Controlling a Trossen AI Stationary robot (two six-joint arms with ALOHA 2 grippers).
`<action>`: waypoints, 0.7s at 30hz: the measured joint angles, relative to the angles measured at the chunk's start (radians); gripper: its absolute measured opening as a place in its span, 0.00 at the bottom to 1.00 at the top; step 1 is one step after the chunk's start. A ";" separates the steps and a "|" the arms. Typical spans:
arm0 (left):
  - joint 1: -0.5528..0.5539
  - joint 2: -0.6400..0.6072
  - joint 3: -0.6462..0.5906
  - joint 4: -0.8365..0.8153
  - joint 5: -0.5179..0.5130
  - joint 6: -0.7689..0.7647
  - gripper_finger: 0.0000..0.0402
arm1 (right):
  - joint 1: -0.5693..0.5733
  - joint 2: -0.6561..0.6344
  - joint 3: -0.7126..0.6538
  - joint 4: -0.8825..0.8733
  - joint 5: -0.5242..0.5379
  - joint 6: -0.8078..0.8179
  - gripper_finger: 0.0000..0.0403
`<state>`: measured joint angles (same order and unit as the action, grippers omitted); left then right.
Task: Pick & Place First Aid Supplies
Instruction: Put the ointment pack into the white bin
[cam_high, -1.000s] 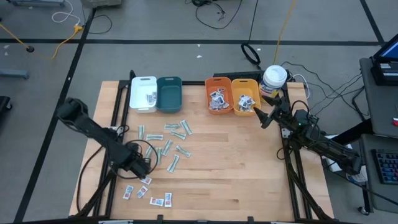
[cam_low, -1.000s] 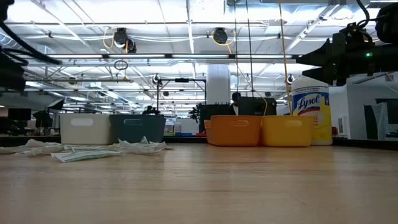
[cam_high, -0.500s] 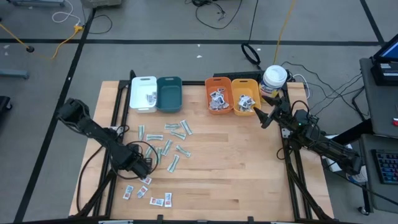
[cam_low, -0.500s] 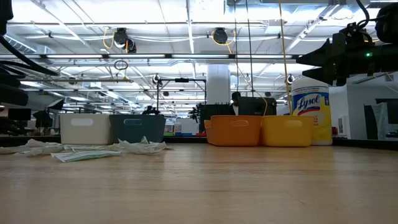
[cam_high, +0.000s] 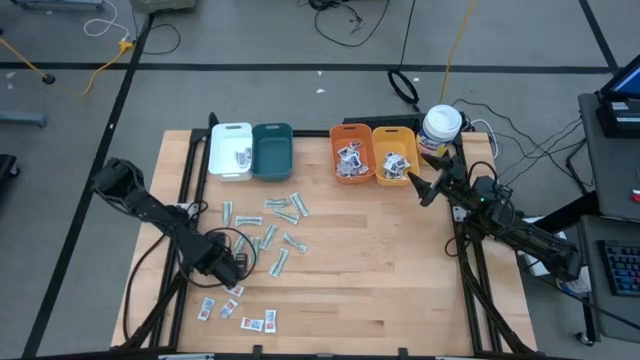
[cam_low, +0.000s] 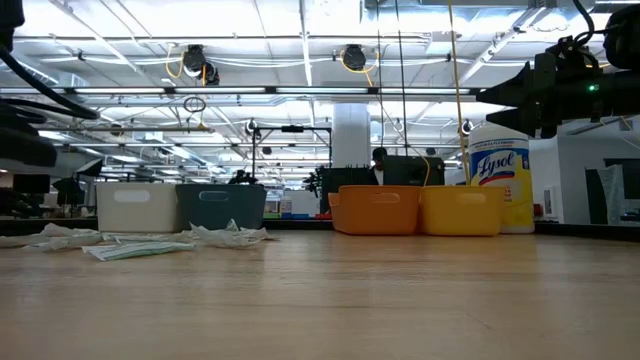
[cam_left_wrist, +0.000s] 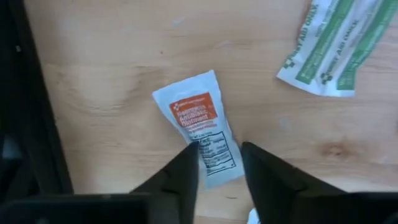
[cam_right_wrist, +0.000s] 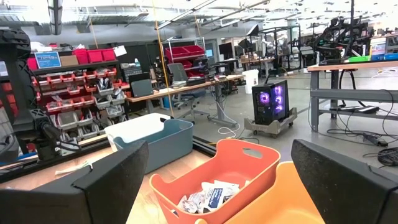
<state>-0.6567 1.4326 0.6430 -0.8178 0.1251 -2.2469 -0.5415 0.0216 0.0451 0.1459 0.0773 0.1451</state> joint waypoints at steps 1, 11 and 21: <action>0.000 0.000 0.000 0.004 -0.003 0.006 0.28 | 0.000 0.000 0.000 0.000 0.000 0.000 0.97; 0.000 0.001 0.000 0.021 -0.002 0.092 0.02 | 0.000 0.000 0.000 0.000 0.000 0.000 0.97; -0.001 -0.089 0.051 -0.088 0.012 0.131 0.00 | 0.000 0.000 0.000 0.000 0.000 0.000 0.97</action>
<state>-0.6575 1.3440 0.6942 -0.9056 0.1375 -2.1162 -0.5414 0.0218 0.0451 0.1459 0.0774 0.1450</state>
